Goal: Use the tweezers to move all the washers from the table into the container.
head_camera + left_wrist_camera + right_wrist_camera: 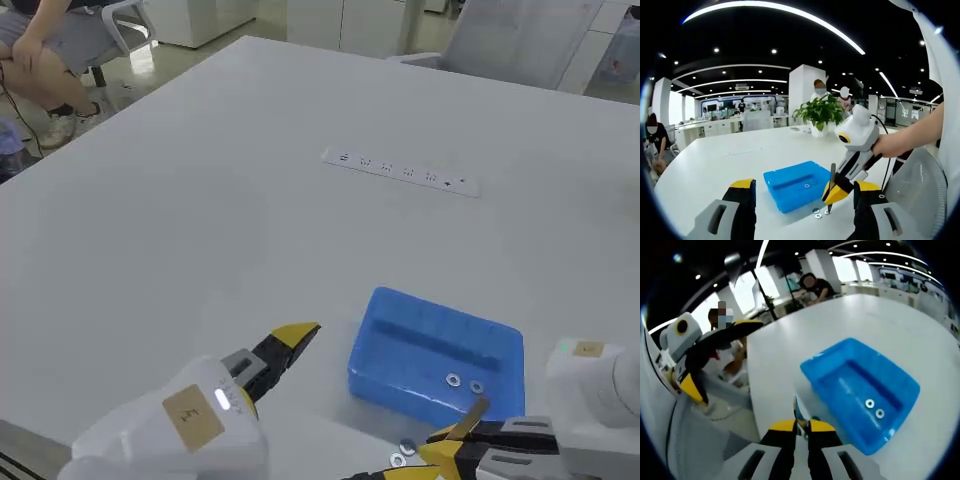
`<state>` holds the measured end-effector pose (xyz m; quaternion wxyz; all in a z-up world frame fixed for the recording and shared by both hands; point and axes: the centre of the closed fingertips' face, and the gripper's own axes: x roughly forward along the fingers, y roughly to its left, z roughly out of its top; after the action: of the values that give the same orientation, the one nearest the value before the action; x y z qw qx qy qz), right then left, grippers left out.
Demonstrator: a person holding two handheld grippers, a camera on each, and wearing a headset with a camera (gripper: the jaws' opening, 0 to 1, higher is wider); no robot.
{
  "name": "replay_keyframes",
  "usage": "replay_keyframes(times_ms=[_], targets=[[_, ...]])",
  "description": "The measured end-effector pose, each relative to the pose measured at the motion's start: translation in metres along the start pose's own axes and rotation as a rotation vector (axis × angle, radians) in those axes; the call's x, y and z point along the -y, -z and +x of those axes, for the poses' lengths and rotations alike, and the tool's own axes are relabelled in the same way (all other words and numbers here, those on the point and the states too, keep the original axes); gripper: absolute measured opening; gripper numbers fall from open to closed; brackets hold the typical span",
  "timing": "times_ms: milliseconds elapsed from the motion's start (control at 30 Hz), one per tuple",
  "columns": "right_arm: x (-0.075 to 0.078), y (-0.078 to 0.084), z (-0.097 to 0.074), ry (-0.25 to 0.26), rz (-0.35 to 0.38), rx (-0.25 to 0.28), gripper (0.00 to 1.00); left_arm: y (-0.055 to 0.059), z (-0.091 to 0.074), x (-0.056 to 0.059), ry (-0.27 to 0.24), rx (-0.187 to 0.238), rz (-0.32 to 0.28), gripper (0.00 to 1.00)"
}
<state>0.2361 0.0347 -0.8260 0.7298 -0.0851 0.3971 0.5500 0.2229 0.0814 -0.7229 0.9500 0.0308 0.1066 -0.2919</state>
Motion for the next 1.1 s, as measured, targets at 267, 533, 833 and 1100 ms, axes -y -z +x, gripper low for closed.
replay_keyframes(times_ms=[267,533,833,1100], targets=[[-0.003,0.004,0.003,0.009,-0.057,-0.027,0.05,0.001,0.0,0.0,0.003,-0.005,0.002,0.81],[-0.013,0.006,0.003,0.016,-0.146,-0.045,0.05,0.002,0.001,0.0,0.006,-0.009,0.003,0.81],[-0.019,0.01,0.001,0.034,-0.236,-0.059,0.05,0.002,0.001,0.001,0.01,-0.012,0.005,0.81],[-0.026,0.011,0.002,0.038,-0.326,-0.086,0.05,0.001,0.001,0.001,0.006,-0.01,0.006,0.81]])
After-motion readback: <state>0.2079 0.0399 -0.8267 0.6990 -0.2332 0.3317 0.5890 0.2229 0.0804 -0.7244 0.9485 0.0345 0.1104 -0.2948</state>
